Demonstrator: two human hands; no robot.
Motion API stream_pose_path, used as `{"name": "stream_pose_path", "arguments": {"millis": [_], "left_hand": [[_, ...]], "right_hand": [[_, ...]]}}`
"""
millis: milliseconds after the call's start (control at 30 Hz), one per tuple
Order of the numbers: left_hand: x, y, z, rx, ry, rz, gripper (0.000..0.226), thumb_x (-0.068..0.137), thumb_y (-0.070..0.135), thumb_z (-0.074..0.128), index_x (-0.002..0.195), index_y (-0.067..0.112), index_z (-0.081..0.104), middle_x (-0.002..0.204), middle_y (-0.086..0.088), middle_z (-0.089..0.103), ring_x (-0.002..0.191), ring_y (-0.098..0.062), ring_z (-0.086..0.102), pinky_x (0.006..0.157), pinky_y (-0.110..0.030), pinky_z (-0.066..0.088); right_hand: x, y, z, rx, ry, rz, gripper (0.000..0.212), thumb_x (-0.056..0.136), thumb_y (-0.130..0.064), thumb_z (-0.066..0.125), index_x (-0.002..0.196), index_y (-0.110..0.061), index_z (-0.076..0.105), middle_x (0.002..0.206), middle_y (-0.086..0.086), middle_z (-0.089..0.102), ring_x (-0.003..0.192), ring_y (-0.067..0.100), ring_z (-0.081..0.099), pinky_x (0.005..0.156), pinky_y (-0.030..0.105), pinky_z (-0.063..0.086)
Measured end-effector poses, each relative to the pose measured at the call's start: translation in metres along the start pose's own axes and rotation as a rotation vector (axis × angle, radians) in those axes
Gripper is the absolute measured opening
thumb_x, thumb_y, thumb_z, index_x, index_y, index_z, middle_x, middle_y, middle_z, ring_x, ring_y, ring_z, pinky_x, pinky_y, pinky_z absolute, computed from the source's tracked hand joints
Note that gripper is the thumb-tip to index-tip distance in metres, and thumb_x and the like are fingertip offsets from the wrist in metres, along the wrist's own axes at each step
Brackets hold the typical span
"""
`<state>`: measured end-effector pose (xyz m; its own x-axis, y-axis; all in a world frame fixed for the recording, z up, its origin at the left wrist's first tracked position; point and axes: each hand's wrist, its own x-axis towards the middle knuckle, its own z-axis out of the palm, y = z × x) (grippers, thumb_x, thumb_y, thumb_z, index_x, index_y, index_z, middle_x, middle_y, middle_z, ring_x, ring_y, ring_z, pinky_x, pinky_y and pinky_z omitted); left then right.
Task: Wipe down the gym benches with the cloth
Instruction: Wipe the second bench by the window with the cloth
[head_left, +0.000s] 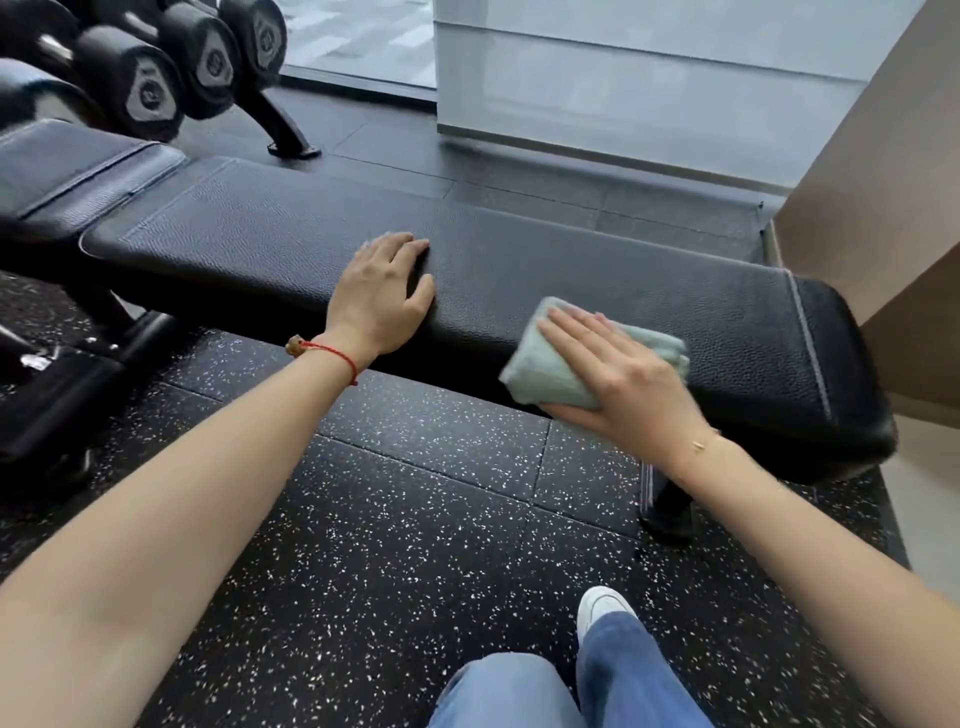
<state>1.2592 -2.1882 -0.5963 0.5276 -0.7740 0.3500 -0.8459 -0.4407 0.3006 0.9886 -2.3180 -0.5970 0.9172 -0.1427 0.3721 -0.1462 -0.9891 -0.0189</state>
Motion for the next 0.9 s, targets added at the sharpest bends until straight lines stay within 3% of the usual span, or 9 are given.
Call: {"name": "stream_pose_path", "arguments": {"millis": [133,300,367,467,700,900], "left_hand": [[0.0,0.002,0.001,0.012,0.019,-0.009,0.048,0.095,0.031,0.047,0.139,0.012,0.049,0.146,-0.01,0.045,0.138,-0.027,0.037,0.119,-0.041,0.02],[0.0,0.003,-0.001,0.01,0.015,-0.002,0.047,0.094,0.031,0.047,0.136,0.011,0.049,0.143,-0.012,0.046,0.136,-0.029,0.038,0.117,-0.043,0.024],[0.0,0.004,-0.002,0.014,0.001,0.005,0.048,0.094,0.031,0.046,0.137,0.01,0.049,0.144,-0.012,0.046,0.136,-0.029,0.038,0.117,-0.043,0.024],[0.001,0.005,-0.003,0.023,-0.024,0.0,0.048,0.096,0.029,0.048,0.139,0.01,0.047,0.146,-0.012,0.044,0.138,-0.029,0.036,0.119,-0.042,0.02],[-0.008,0.029,-0.004,0.021,-0.038,0.003,0.05,0.095,0.032,0.049,0.141,0.013,0.047,0.15,-0.007,0.042,0.142,-0.023,0.032,0.121,-0.04,0.015],[-0.012,0.071,0.011,-0.025,-0.066,0.063,0.052,0.096,0.033,0.047,0.143,0.013,0.044,0.152,-0.007,0.039,0.144,-0.022,0.03,0.122,-0.038,0.015]], "right_hand": [[-0.017,0.009,-0.003,-0.072,0.072,0.073,0.076,0.086,-0.052,0.065,0.145,-0.009,0.043,0.152,0.007,0.041,0.142,0.021,0.037,0.117,0.043,0.032],[0.064,-0.047,0.025,-0.005,-0.03,0.072,0.081,0.086,-0.053,0.065,0.148,-0.009,0.038,0.154,0.01,0.037,0.145,0.023,0.03,0.123,0.036,0.016],[0.068,-0.048,0.026,0.021,-0.031,0.061,0.079,0.086,-0.052,0.064,0.148,-0.009,0.038,0.154,0.009,0.037,0.145,0.024,0.03,0.122,0.038,0.019],[0.028,-0.028,0.012,-0.012,0.043,0.028,0.074,0.085,-0.048,0.067,0.145,-0.01,0.044,0.151,0.008,0.042,0.141,0.024,0.038,0.119,0.042,0.029],[-0.101,0.059,-0.034,-0.112,0.118,0.179,0.075,0.086,-0.057,0.061,0.145,-0.014,0.044,0.152,0.002,0.041,0.142,0.017,0.038,0.117,0.043,0.032],[-0.027,0.012,-0.009,-0.089,0.076,0.101,0.078,0.08,-0.053,0.071,0.142,-0.011,0.049,0.147,0.007,0.048,0.139,0.024,0.043,0.117,0.042,0.032]]}}
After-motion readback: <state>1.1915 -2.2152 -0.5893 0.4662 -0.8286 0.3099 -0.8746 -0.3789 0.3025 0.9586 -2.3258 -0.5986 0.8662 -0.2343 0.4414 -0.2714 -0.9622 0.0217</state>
